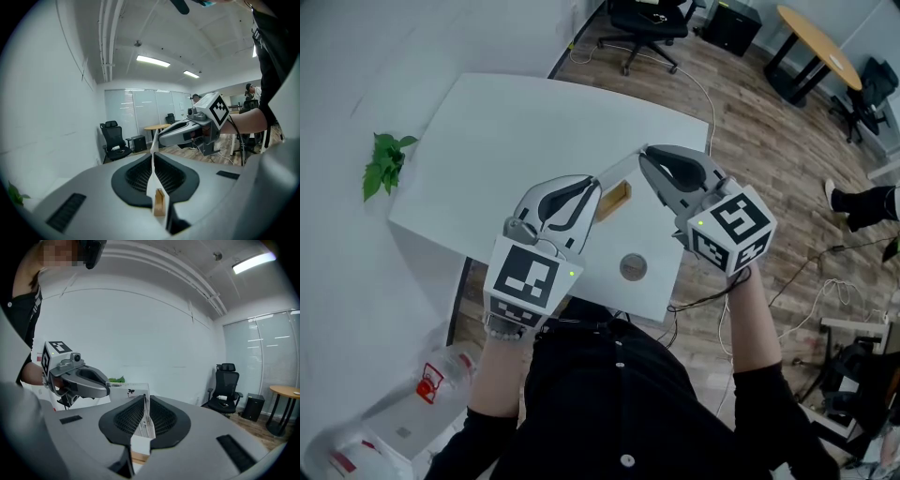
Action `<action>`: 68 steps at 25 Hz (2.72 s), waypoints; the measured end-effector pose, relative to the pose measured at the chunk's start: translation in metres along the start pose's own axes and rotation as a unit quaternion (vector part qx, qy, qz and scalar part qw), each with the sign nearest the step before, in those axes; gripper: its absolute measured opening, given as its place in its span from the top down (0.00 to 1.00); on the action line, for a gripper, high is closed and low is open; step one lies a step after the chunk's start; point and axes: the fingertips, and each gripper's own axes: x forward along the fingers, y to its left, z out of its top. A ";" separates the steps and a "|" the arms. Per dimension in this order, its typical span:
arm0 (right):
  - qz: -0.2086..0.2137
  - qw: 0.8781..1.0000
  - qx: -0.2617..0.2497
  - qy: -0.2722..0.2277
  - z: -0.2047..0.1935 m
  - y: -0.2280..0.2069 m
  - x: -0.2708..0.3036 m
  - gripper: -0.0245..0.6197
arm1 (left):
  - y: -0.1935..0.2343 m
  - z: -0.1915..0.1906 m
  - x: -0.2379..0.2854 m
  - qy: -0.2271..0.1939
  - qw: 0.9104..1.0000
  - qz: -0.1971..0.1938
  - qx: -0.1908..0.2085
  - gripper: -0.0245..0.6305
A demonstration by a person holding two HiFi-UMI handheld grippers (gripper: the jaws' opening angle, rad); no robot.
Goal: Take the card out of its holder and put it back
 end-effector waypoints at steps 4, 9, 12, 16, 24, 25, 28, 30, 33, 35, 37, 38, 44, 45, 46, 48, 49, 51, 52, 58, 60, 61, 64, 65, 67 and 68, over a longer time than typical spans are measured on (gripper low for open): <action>-0.001 1.000 -0.006 -0.006 0.008 0.003 -0.005 0.85 | -0.002 0.007 -0.005 -0.004 1.000 0.002 0.008 0.92; -0.002 1.000 -0.008 -0.009 0.014 0.006 -0.007 0.85 | -0.002 0.012 -0.010 -0.010 1.000 0.005 0.008 0.92; -0.002 1.000 -0.012 -0.009 0.016 0.007 -0.009 0.85 | -0.003 0.014 -0.012 -0.012 1.000 0.007 0.009 0.92; -0.001 1.000 -0.013 -0.008 0.017 0.010 -0.010 0.85 | -0.003 0.015 -0.014 -0.013 1.000 0.008 0.009 0.92; -0.003 1.000 -0.010 0.000 0.012 0.008 -0.008 0.85 | -0.003 0.011 -0.012 -0.011 1.000 0.002 0.004 0.92; -0.003 1.000 -0.009 0.002 0.010 0.008 -0.008 0.85 | -0.004 0.010 -0.011 -0.011 1.000 0.001 0.003 0.92; -0.005 1.000 -0.005 0.006 0.006 0.006 -0.007 0.85 | -0.004 0.007 -0.008 -0.009 1.000 -0.002 0.001 0.92; -0.007 1.000 -0.002 0.008 0.002 0.005 -0.006 0.85 | -0.004 0.004 -0.006 -0.007 1.000 -0.004 -0.001 0.92; -0.007 1.000 0.002 0.013 -0.004 0.002 -0.005 0.85 | -0.004 0.000 -0.001 -0.003 1.000 -0.007 -0.004 0.92; -0.006 1.000 0.006 0.016 -0.007 0.000 -0.005 0.85 | -0.005 -0.002 0.002 -0.001 1.000 -0.009 -0.005 0.92; -0.006 1.000 0.009 0.020 -0.011 -0.001 -0.003 0.85 | -0.004 -0.005 0.004 0.002 1.000 -0.012 -0.007 0.92; -0.006 1.000 0.009 0.022 -0.014 -0.001 -0.001 0.85 | -0.003 -0.008 0.005 0.004 1.000 -0.013 -0.008 0.92; -0.005 0.999 0.016 0.033 -0.026 -0.005 0.005 0.85 | -0.003 -0.019 0.013 0.016 1.000 -0.017 -0.009 0.92; -0.004 0.999 0.018 0.035 -0.029 -0.006 0.006 0.85 | -0.003 -0.021 0.014 0.018 1.000 -0.018 -0.011 0.92; -0.004 0.999 0.020 0.037 -0.031 -0.006 0.007 0.85 | -0.003 -0.023 0.015 0.019 1.000 -0.020 -0.012 0.92; -0.004 0.999 0.024 0.040 -0.035 -0.006 0.011 0.85 | -0.002 -0.027 0.016 0.022 0.999 -0.023 -0.014 0.92; -0.003 0.999 0.027 0.042 -0.038 -0.006 0.013 0.85 | -0.001 -0.029 0.017 0.023 0.999 -0.025 -0.015 0.92; -0.003 0.998 0.031 0.046 -0.042 -0.007 0.016 0.85 | 0.000 -0.034 0.019 0.026 0.999 -0.028 -0.017 0.92; -0.002 0.998 0.032 0.048 -0.044 -0.008 0.017 0.85 | 0.001 -0.036 0.020 0.028 0.999 -0.029 -0.019 0.92; 0.000 0.998 0.037 0.058 -0.056 -0.010 0.024 0.86 | 0.002 -0.050 0.026 0.037 0.998 -0.037 -0.031 0.92; 0.001 0.997 0.039 0.062 -0.060 -0.010 0.026 0.85 | 0.003 -0.054 0.028 0.040 0.998 -0.039 -0.035 0.92; 0.001 0.997 0.040 0.064 -0.062 -0.010 0.027 0.86 | 0.003 -0.056 0.029 0.041 0.998 -0.041 -0.037 0.92; 0.002 0.997 0.043 0.070 -0.068 -0.010 0.031 0.85 | 0.004 -0.063 0.031 0.046 0.997 -0.044 -0.043 0.92; 0.002 0.996 0.045 0.072 -0.070 -0.011 0.032 0.86 | 0.004 -0.065 0.031 0.048 0.997 -0.045 -0.044 0.92; 0.003 0.996 0.047 0.075 -0.074 -0.011 0.032 0.86 | 0.003 -0.069 0.033 0.051 0.996 -0.047 -0.048 0.92; 0.003 0.996 0.049 0.077 -0.076 -0.011 0.033 0.86 | 0.002 -0.071 0.034 0.052 0.996 -0.048 -0.050 0.92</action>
